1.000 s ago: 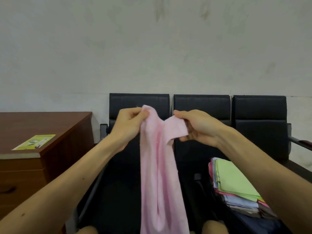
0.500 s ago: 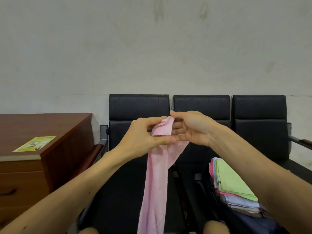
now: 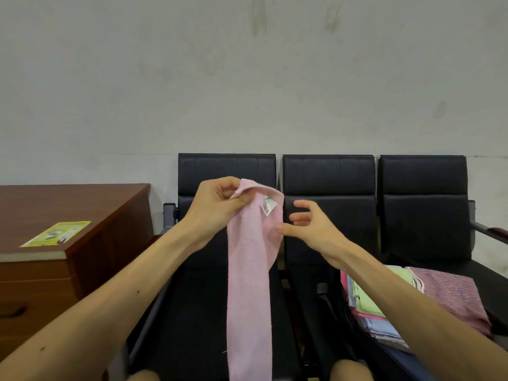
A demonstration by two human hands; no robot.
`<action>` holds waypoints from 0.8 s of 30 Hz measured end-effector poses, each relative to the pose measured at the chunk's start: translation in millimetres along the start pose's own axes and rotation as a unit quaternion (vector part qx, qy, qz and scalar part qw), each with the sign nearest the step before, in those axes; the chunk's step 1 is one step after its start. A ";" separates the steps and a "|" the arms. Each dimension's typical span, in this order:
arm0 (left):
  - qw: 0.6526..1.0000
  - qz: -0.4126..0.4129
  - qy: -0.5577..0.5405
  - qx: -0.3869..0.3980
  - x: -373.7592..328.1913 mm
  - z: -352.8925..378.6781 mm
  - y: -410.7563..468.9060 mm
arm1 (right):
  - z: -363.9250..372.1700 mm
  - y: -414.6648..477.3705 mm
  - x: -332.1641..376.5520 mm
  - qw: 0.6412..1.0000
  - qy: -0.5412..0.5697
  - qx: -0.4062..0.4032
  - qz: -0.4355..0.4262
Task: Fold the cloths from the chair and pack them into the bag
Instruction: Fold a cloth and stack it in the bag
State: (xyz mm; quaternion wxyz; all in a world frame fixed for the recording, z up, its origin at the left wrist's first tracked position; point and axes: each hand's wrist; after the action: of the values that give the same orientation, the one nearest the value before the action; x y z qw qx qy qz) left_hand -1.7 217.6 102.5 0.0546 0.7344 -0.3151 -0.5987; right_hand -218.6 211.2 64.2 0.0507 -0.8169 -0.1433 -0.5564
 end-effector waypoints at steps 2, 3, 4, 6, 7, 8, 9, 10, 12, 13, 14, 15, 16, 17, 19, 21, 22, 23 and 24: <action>0.999 -0.001 -0.031 0.011 -0.4 -2.8 1.4 | 2.0 6.8 -8.1 0.986 0.129 0.103 0.024; 0.999 -0.001 -0.046 0.018 -0.3 -3.8 2.2 | 3.8 8.9 -10.3 0.972 0.183 0.145 0.026; 0.998 -0.002 -0.060 0.023 0.2 -4.8 2.7 | 6.3 10.7 -11.2 0.958 0.221 0.180 0.022; 0.996 -0.003 -0.081 0.025 0.4 -7.8 3.5 | 12.0 13.3 -8.3 0.940 0.264 0.217 0.001; 0.996 -0.004 -0.085 0.024 2.4 -9.9 4.0 | 14.3 14.3 -6.6 0.937 0.273 0.216 -0.008; 0.996 -0.005 -0.083 0.019 4.5 -13.2 5.0 | 13.6 15.7 -3.9 0.940 0.270 0.205 -0.014; 0.997 -0.010 -0.077 0.010 7.6 -16.9 7.0 | 10.7 17.8 -0.8 0.949 0.256 0.185 -0.020; 0.997 -0.016 -0.071 0.002 12.1 -21.0 9.3 | 6.3 19.8 2.1 0.957 0.239 0.159 -0.026; 0.998 -0.028 -0.060 -0.012 20.1 -28.2 17.3 | -7.2 23.6 11.3 0.970 0.212 0.107 -0.046; 0.998 -0.033 -0.058 -0.017 22.2 -30.3 22.5 | -14.9 24.7 17.6 0.974 0.203 0.082 -0.058; 0.998 -0.038 -0.055 -0.020 25.8 -31.0 29.9 | -22.5 26.8 23.3 0.978 0.189 0.062 -0.068; 0.997 -0.038 -0.056 -0.023 27.0 -30.8 36.6 | -29.7 28.8 30.4 0.982 0.164 0.044 -0.077; 0.997 -0.036 -0.056 -0.025 29.1 -30.1 43.6 | -35.6 31.5 36.5 0.987 0.137 0.030 -0.085; 0.998 -0.031 -0.057 -0.024 31.3 -29.8 55.6 | -43.0 36.5 43.5 0.989 0.114 0.018 -0.091; 0.999 -0.021 -0.045 -0.020 35.8 -27.5 70.7 | -50.6 43.0 53.0 0.990 0.098 0.005 -0.100; 0.999 -0.016 -0.033 -0.002 37.4 -24.2 91.1 | -61.3 51.4 61.6 0.990 0.097 -0.001 -0.102; 1.000 -0.011 -0.027 0.003 37.3 -22.4 97.7 | -64.9 54.0 65.5 0.990 0.096 -0.004 -0.100; 1.000 -0.006 -0.022 0.004 38.8 -19.8 107.9 | -70.9 58.1 68.6 0.991 0.094 -0.010 -0.094; 1.000 -0.001 -0.012 0.001 38.8 -18.2 112.0 | -73.7 59.0 71.6 0.992 0.091 -0.018 -0.091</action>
State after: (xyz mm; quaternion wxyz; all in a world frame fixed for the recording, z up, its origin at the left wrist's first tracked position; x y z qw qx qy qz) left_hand -26.3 102.7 126.0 0.0494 0.7274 -0.3153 -0.6075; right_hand -243.1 149.8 162.6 -0.0017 -0.7472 -0.2015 -0.6333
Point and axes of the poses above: each hand's wrist, its own y-axis towards the middle knuckle, its own z-axis out of the palm, x = y × z, and after that the axes turned 14 degrees about x, right-handed
